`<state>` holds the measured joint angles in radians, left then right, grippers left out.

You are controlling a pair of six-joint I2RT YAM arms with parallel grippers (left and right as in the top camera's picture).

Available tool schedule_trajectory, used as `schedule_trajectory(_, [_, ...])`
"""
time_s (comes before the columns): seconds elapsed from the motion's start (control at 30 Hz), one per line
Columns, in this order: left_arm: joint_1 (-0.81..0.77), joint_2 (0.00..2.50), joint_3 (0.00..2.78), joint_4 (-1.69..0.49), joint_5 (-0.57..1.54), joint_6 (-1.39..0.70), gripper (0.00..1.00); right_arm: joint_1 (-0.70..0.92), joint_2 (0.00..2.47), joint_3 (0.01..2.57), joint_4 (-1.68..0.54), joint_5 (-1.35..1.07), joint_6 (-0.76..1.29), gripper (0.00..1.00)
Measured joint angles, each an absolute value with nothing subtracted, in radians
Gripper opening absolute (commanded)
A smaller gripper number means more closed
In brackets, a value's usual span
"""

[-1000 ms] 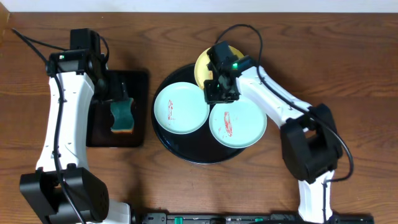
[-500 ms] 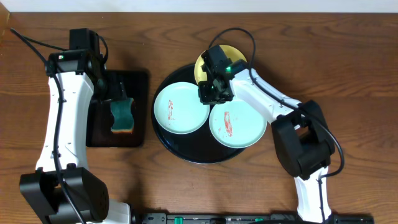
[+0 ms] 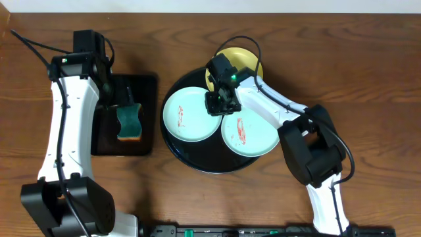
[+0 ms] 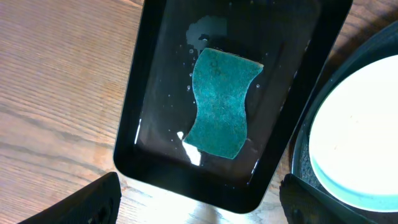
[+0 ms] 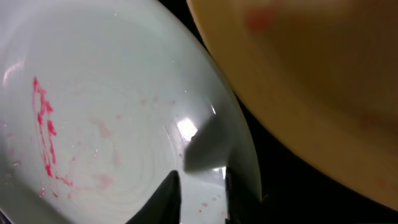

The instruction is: Clean dirty plates on tray and stack at the side

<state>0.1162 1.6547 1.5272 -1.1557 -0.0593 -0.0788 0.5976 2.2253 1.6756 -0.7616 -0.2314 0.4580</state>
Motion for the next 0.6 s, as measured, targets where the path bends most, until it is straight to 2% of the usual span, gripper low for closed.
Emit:
schedule_trajectory(0.3, [0.116, 1.655, 1.527, -1.155, -0.059, -0.079, 0.82, 0.597, 2.220, 1.833, -0.952, -0.166, 0.425, 0.30])
schedule_trajectory(0.6, [0.116, 1.655, 1.527, -1.155, -0.059, -0.079, 0.82, 0.597, 2.214, 1.761, -0.879, -0.096, 0.437, 0.28])
